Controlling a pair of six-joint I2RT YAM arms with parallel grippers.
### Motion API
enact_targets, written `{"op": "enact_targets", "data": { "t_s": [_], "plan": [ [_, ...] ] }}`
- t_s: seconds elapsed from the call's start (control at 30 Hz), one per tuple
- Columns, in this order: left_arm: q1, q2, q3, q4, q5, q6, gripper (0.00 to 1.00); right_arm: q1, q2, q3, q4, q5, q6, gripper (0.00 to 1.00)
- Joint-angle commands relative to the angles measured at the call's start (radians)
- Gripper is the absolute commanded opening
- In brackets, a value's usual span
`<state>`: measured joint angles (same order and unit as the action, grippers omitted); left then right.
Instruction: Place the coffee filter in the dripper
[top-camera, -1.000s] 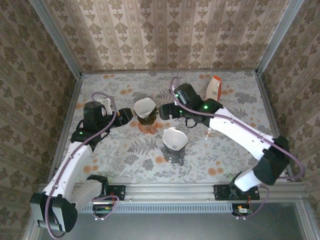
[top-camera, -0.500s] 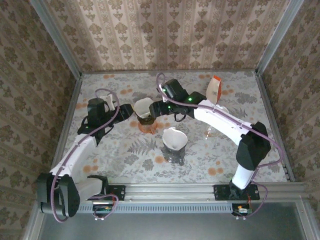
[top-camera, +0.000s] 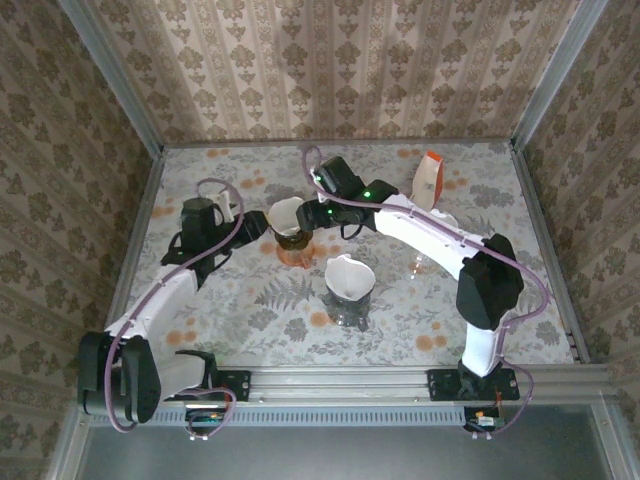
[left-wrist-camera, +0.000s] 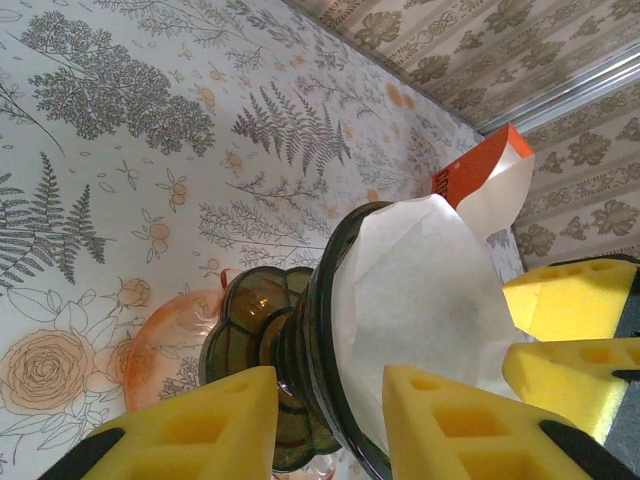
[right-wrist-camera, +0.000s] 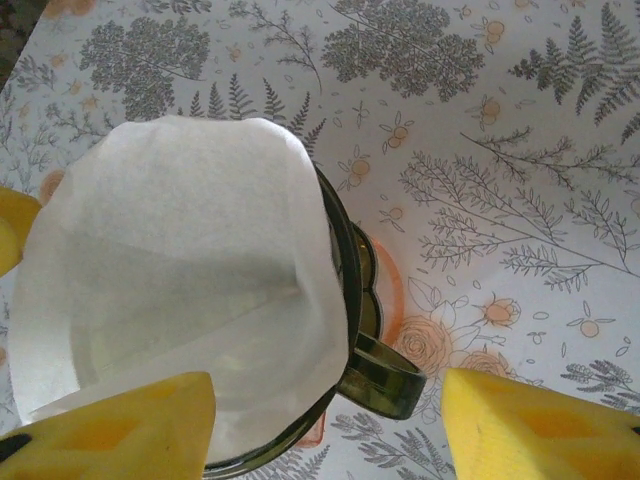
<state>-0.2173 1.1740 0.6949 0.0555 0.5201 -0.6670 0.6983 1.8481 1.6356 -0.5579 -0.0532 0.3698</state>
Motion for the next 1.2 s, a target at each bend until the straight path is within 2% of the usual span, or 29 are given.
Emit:
{"op": "enact_targets", "data": {
  "t_s": [0.0,0.43,0.63,0.7,0.87,1.0,1.17],
  "plan": [
    [-0.013,0.013,-0.016,0.026,0.003,-0.005,0.33,-0.001,0.014,0.011,-0.021,0.027,-0.003,0.59],
    [-0.020,0.027,-0.038,0.045,-0.002,-0.015,0.33,0.007,0.023,-0.014,-0.028,0.064,-0.018,0.58],
    [-0.022,-0.011,-0.027,0.050,0.006,-0.037,0.62,0.015,0.022,-0.014,-0.028,0.076,-0.027,0.59],
    [-0.029,-0.023,-0.016,0.042,0.006,-0.034,0.65,0.016,0.022,-0.013,-0.030,0.079,-0.028,0.59],
    [-0.062,-0.017,0.005,0.007,-0.009,-0.010,0.48,0.020,0.022,-0.009,-0.030,0.084,-0.031,0.61],
    [-0.065,-0.005,-0.003,0.002,-0.012,-0.009,0.40,0.021,0.020,0.001,-0.030,0.087,-0.035,0.65],
    [-0.068,0.002,-0.006,0.005,-0.009,-0.007,0.38,0.024,0.026,0.033,-0.036,0.088,-0.031,0.80]
  ]
}}
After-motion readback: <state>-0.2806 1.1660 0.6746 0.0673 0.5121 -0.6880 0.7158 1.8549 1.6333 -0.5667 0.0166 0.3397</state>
